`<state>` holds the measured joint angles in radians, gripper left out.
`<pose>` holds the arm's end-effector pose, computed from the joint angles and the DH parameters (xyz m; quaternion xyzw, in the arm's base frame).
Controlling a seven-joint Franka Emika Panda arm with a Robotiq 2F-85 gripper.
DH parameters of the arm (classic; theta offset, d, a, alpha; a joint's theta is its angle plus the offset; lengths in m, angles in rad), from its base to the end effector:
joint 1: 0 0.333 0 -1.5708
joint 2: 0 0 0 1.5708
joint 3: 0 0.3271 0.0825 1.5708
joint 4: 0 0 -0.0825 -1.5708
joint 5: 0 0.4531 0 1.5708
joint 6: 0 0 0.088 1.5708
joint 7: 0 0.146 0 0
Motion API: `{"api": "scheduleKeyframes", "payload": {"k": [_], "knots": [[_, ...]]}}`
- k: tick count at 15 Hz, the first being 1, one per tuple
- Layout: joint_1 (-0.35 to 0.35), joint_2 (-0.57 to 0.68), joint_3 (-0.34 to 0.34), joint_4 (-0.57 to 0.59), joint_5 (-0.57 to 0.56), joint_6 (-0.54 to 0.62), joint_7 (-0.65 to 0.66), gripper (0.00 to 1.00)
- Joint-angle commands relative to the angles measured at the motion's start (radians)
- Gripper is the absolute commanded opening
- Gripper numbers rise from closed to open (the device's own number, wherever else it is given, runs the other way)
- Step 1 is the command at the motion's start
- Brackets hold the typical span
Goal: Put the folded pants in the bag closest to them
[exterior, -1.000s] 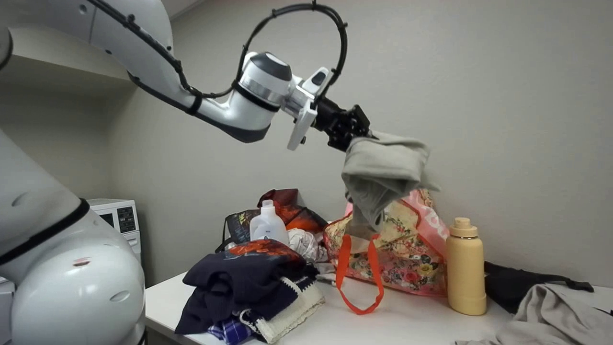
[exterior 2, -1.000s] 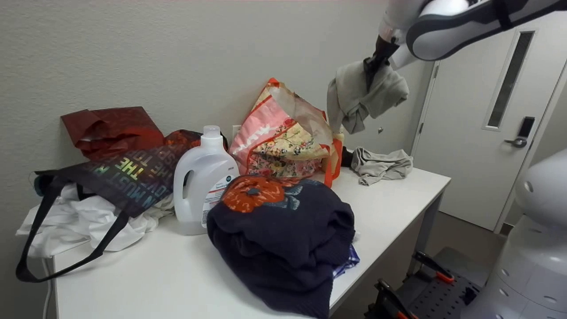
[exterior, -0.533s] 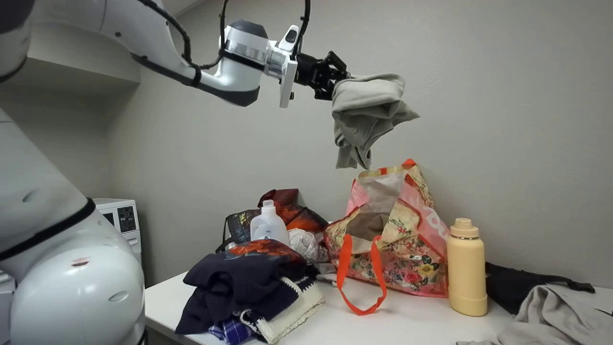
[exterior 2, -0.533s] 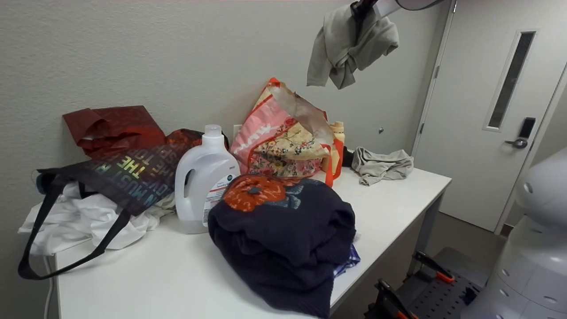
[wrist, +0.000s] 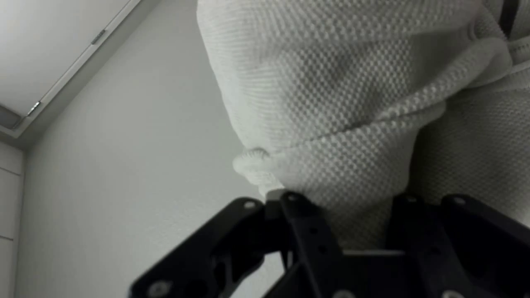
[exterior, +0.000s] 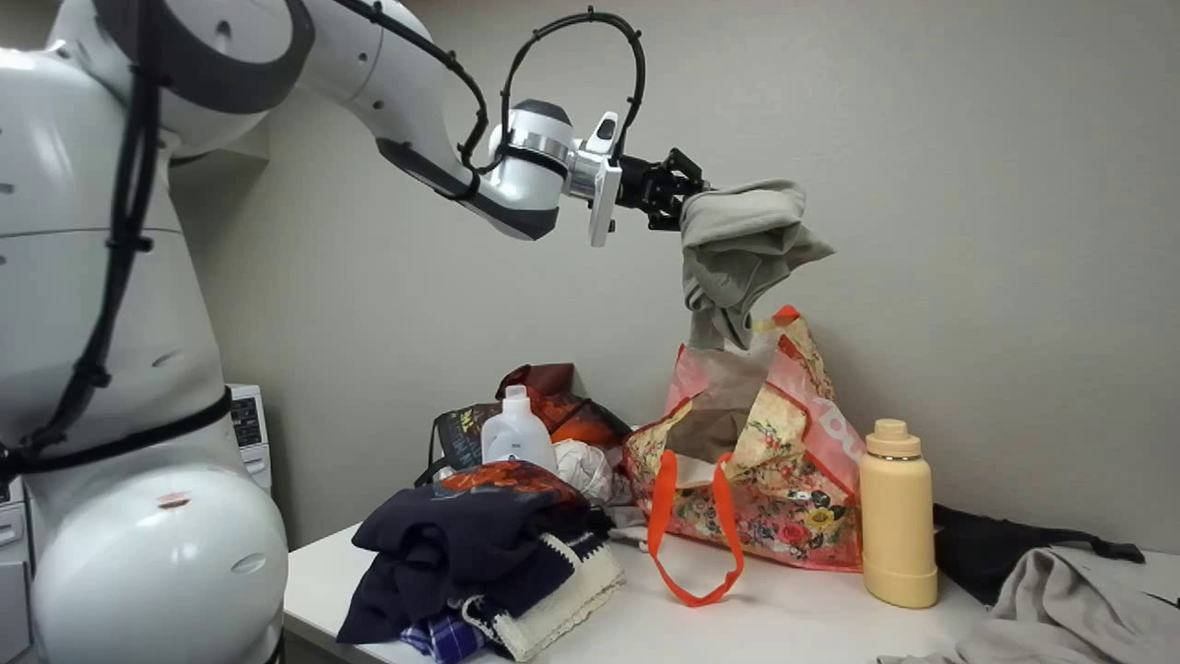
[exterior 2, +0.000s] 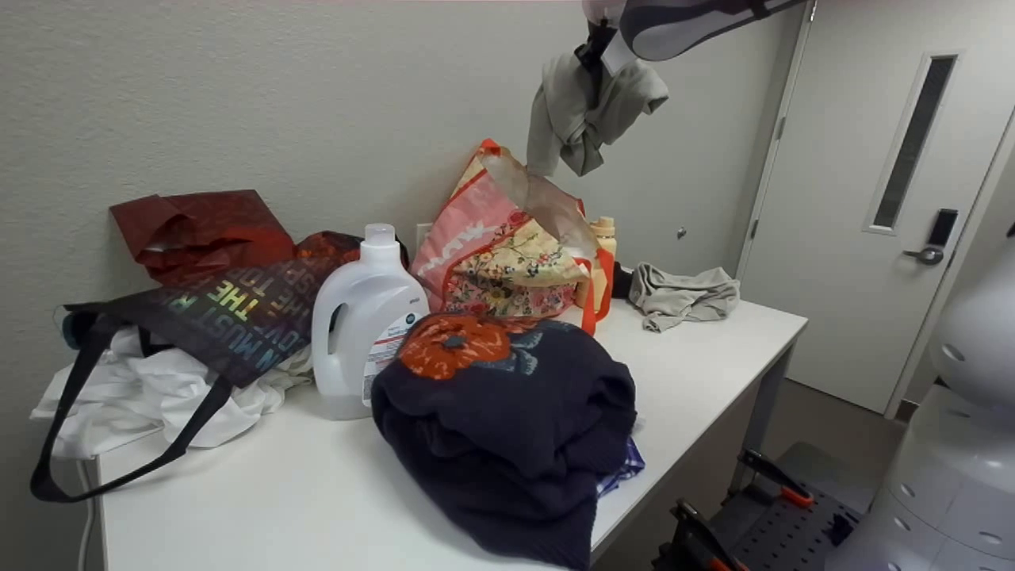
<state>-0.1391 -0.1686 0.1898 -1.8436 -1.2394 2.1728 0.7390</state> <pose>0.6406 -0.0254 0.6653 0.8038 -0.0716 0.3948 0.4393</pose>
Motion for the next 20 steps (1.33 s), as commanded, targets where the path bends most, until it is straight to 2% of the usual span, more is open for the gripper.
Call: {"api": "scheduleKeyframes", "payload": {"k": [1,11,20], "knots": [[0.072,0.119,-0.046,0.106,-0.041,-0.037,0.010,0.09],[0.161,0.351,-0.125,0.239,-0.096,-0.059,0.009,0.08],[0.241,0.528,-0.136,0.374,-0.131,-0.088,-0.025,0.08]]}}
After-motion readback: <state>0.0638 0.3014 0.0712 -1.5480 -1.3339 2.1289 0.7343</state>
